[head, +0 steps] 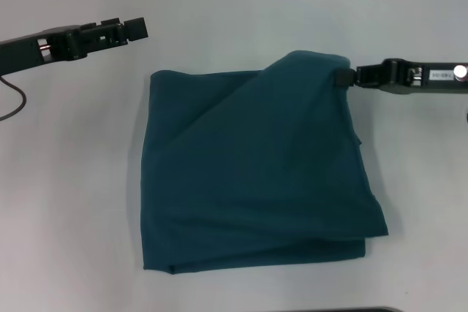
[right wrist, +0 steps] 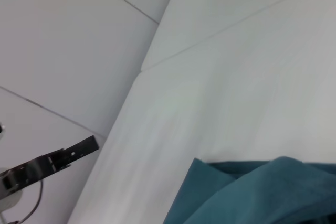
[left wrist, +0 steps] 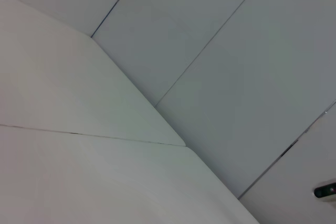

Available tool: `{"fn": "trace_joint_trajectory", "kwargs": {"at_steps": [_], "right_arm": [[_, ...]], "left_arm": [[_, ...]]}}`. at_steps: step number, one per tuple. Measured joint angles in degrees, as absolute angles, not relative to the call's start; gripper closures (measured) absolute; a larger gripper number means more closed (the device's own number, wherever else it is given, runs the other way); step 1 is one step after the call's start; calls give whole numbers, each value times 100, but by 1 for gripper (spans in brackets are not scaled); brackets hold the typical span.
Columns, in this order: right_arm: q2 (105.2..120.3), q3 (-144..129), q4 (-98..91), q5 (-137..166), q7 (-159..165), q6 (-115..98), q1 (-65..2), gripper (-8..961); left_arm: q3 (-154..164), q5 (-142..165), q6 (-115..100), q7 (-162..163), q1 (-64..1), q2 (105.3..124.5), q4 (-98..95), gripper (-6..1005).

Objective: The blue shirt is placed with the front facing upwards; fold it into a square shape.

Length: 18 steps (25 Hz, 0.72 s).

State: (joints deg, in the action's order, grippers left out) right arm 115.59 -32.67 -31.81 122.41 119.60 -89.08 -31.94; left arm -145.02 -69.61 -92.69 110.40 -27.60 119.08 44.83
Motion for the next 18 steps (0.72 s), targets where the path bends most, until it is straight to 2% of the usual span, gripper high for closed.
{"fn": "trace_joint_trajectory", "kwargs": {"at_steps": [18], "right_arm": [[11672,-3485,-3112,12261,11992,-7867,-3239,938]], "left_arm": [[-14502,-6961,-9254,11044,-2760,11880,4387,48]]}}
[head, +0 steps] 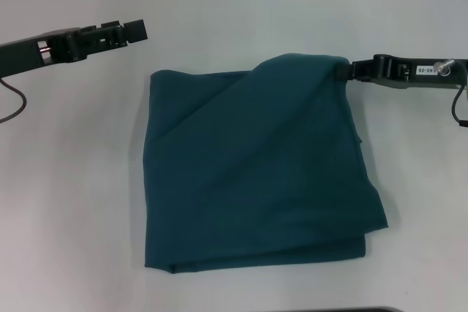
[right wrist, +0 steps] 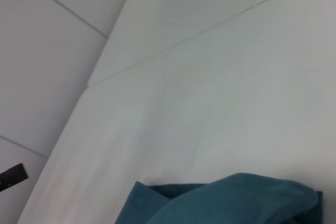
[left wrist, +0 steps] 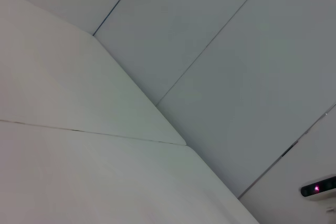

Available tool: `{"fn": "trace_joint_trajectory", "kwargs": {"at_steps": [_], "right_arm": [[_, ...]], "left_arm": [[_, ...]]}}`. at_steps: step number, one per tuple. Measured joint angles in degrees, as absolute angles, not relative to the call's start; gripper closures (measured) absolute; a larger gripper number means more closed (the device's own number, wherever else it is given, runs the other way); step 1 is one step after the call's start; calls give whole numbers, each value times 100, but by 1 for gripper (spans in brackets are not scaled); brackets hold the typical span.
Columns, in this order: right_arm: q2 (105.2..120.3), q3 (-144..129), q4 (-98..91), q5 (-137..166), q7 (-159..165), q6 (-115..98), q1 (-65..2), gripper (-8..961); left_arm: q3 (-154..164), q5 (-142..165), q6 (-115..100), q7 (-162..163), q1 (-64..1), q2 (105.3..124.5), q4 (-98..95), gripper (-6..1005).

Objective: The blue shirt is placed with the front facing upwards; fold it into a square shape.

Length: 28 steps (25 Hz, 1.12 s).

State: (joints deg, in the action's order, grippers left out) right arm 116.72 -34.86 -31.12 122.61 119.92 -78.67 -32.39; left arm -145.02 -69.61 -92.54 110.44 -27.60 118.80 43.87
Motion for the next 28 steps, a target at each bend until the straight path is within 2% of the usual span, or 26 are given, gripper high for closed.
{"fn": "trace_joint_trajectory", "kwargs": {"at_steps": [3,11,19,23,28], "right_arm": [[11688,-3488,-3111,12261,11993,-7820,-3240,938],[11665,-3427,-3128,12228,11963,-8156,-3098,785],[11485,-3272,-3256,11724,11684,-8903,-2731,539],[11469,-3221,-3386,11458,11402,-9196,-2665,453],[11498,-3279,-3328,11504,11390,-9100,-2888,346]], "left_arm": [[-14502,-6961,-9250,11050,-2760,11859,4371,48],[-14502,-6961,-9214,11037,-2758,11820,4332,48],[-14502,-6961,-9217,11020,-2747,11834,4333,48],[-14502,-6961,-9242,11014,-2755,11851,4333,49],[-14516,-6988,-9213,11012,-2730,11863,4333,49]]}}
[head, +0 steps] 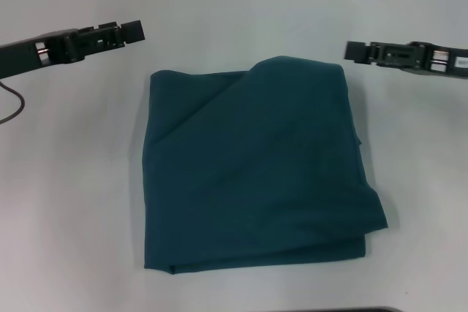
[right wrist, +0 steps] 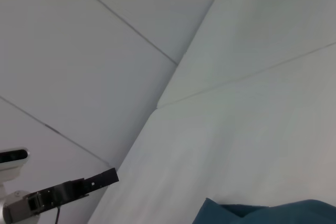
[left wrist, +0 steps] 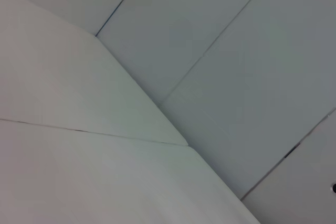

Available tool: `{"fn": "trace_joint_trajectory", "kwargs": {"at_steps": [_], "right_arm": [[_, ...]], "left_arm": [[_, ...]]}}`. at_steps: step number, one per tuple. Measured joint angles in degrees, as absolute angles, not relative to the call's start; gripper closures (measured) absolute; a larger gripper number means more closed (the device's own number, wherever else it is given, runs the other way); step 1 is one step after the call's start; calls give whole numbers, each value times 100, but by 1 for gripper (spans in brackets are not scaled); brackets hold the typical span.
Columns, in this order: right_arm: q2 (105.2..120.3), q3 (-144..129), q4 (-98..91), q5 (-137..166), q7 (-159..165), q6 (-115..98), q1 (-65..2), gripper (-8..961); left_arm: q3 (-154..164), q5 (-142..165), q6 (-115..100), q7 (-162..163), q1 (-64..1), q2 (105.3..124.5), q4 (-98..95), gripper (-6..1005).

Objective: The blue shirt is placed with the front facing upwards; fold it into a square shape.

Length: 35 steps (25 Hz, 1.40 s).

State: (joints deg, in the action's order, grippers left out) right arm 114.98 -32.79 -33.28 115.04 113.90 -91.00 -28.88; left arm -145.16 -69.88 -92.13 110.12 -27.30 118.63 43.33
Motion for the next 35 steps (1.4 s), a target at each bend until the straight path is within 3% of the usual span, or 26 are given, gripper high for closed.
{"fn": "trace_joint_trajectory", "kwargs": {"at_steps": [5,8,19,26,35], "right_arm": [[11567,-3498,-3157,11522,11406,-8842,-3112,244],[11575,-3808,-2962,11522,11400,-8629,-3215,434],[11695,-4588,-2658,11617,11394,-7692,-3265,869],[11776,-4756,-2643,11985,11477,-7526,-3331,919],[11631,-4788,-2648,12355,11633,-7975,-3252,944]], "left_arm": [[-14558,-7002,-9198,11012,-2712,11871,4333,49],[-14564,-7005,-9204,11012,-2712,11872,4333,49],[-14532,-6976,-9185,10954,-2698,11875,4333,49],[-14550,-6972,-9183,10951,-2690,11861,4333,48],[-14527,-6960,-9165,10950,-2684,11850,4333,47]]}}
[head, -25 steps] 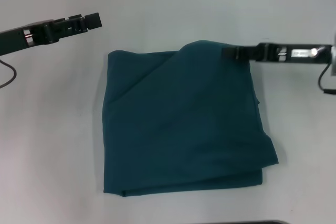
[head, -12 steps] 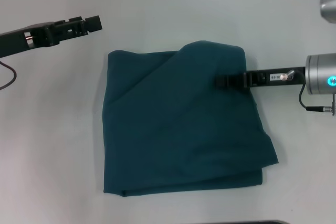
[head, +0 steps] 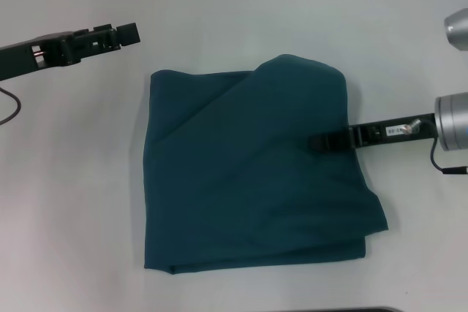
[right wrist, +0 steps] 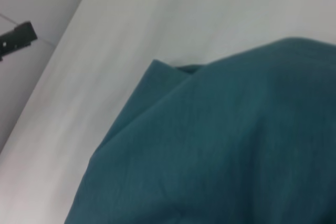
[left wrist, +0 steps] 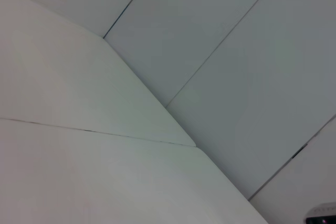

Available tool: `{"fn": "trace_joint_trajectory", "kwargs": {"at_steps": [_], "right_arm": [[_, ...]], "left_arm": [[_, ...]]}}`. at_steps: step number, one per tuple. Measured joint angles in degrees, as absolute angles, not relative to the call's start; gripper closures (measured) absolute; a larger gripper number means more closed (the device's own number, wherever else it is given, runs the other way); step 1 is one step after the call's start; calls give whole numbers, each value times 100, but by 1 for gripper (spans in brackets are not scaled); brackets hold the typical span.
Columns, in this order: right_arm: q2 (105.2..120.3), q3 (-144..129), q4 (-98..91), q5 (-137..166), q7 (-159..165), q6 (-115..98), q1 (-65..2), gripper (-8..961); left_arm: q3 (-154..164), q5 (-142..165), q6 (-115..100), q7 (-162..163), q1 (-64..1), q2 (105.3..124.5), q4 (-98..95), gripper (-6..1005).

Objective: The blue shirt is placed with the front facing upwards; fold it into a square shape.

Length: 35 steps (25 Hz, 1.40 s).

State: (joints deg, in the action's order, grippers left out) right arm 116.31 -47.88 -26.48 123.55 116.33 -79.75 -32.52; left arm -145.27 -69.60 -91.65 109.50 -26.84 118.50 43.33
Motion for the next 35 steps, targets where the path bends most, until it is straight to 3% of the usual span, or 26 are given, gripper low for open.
{"fn": "trace_joint_trajectory", "kwargs": {"at_steps": [17,28,35], "right_arm": [[11568,-4164,-2952,12125,11367,-8556,-2963,928],[11894,-4100,-2938,11762,11110,-7630,-3317,918],[11926,-4158,-2888,11758,11029,-7253,-3438,912]], "left_arm": [[-14519,-6961,-9180,10950,-2705,11872,4333,48],[-14498,-6971,-9196,10950,-2761,11900,4333,48],[-14467,-6967,-9168,10946,-2760,11898,4333,49]]}}
